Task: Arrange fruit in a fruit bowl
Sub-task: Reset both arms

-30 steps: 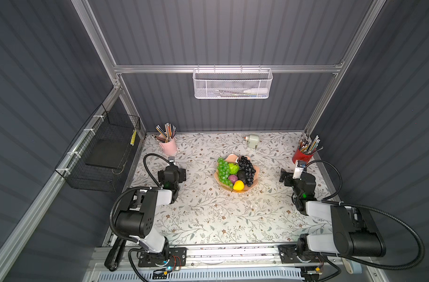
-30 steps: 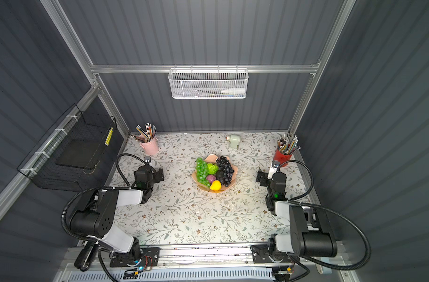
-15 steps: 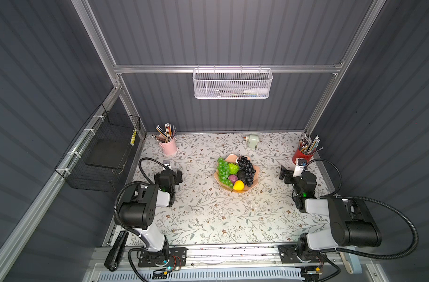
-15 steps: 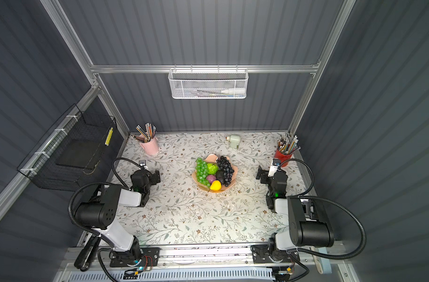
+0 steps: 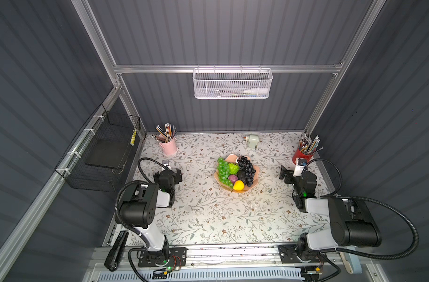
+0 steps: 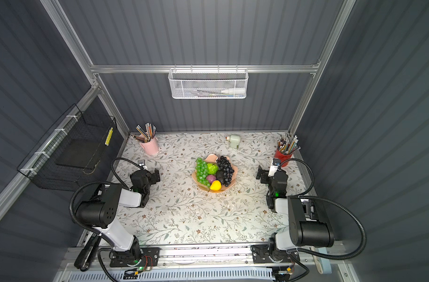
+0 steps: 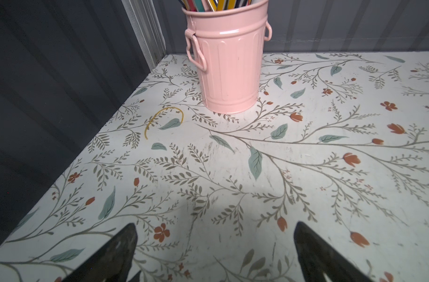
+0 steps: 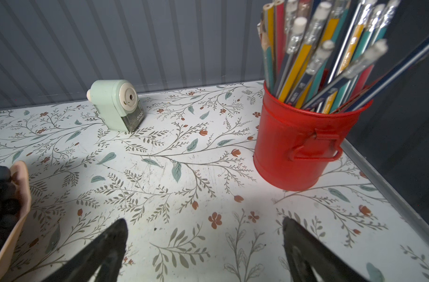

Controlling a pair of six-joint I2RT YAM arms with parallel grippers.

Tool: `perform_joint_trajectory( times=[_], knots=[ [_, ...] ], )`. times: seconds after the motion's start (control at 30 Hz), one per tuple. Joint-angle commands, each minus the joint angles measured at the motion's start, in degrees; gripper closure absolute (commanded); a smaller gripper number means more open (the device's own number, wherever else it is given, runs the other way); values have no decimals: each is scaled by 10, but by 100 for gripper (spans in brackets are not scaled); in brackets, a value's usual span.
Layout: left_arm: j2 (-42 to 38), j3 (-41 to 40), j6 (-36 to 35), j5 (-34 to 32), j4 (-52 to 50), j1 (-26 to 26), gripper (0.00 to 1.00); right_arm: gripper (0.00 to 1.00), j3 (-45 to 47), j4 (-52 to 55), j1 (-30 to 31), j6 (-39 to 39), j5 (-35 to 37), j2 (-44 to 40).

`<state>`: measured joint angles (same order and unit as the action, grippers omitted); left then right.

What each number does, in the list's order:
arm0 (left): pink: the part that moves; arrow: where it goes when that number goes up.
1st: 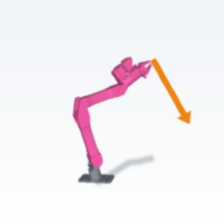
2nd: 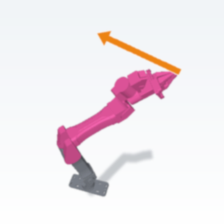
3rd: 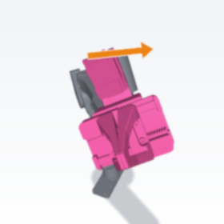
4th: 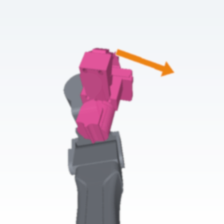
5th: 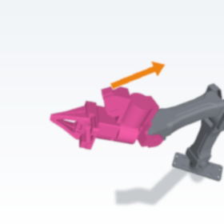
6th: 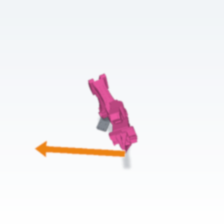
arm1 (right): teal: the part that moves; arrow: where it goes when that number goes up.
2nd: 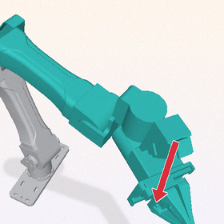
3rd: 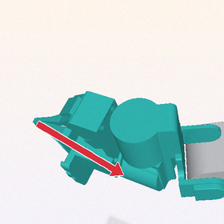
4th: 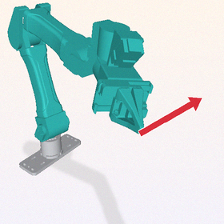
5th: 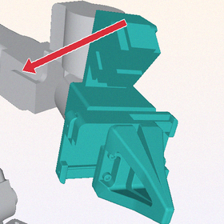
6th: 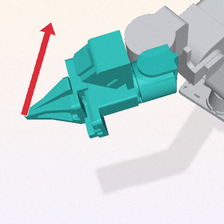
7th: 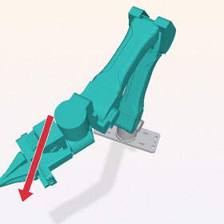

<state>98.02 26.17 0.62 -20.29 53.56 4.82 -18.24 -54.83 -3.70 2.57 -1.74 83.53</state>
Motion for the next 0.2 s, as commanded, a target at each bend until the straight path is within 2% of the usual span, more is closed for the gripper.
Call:
perform_joint_trajectory(
  times=[0.0,0.17],
  knots=[
    [5,-4,3,4,18,1,0,1,-12,3,-2,4,-7,4],
    [4,-4,3,4,18,1,0,1,-6,-4,-7,5,-12,0]
  ],
)
